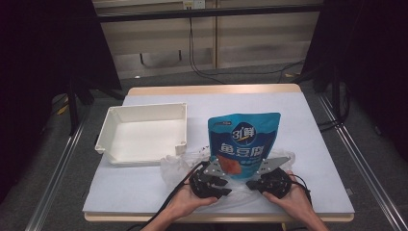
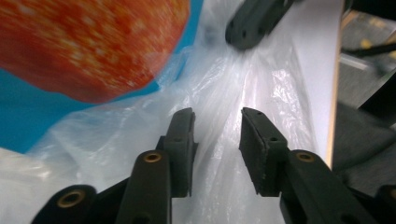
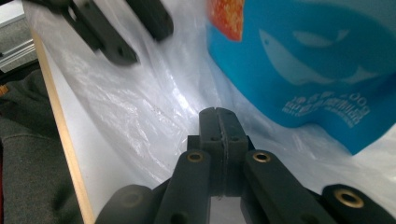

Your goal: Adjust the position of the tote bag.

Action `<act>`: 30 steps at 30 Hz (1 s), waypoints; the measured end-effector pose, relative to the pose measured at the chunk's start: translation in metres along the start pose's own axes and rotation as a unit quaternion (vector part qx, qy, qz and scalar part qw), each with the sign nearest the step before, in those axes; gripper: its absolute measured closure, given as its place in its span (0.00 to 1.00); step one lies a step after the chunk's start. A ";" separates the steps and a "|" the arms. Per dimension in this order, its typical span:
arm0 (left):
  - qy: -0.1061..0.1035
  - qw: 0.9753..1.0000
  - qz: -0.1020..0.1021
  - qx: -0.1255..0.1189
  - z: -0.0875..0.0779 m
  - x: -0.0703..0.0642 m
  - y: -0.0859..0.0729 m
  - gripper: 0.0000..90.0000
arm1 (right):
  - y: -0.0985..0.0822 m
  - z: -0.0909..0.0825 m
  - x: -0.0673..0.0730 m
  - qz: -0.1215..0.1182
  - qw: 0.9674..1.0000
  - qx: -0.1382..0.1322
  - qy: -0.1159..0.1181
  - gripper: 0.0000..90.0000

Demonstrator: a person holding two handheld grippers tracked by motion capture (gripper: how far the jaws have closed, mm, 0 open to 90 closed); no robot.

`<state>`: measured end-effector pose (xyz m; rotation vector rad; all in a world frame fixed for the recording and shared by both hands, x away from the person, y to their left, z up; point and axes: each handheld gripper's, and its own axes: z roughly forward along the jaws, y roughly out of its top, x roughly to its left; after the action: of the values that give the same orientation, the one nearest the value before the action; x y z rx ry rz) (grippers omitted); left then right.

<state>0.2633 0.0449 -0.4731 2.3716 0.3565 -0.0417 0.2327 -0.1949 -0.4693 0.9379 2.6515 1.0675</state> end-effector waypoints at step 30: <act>-0.034 0.999 0.008 -0.038 -0.013 0.001 0.005 0.71 | -0.003 0.008 0.005 0.012 1.000 -0.012 0.003 1.00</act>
<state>0.2648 0.0503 -0.4601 2.2914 0.3013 -0.0994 0.2305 -0.1886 -0.4768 0.9669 2.6334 1.1067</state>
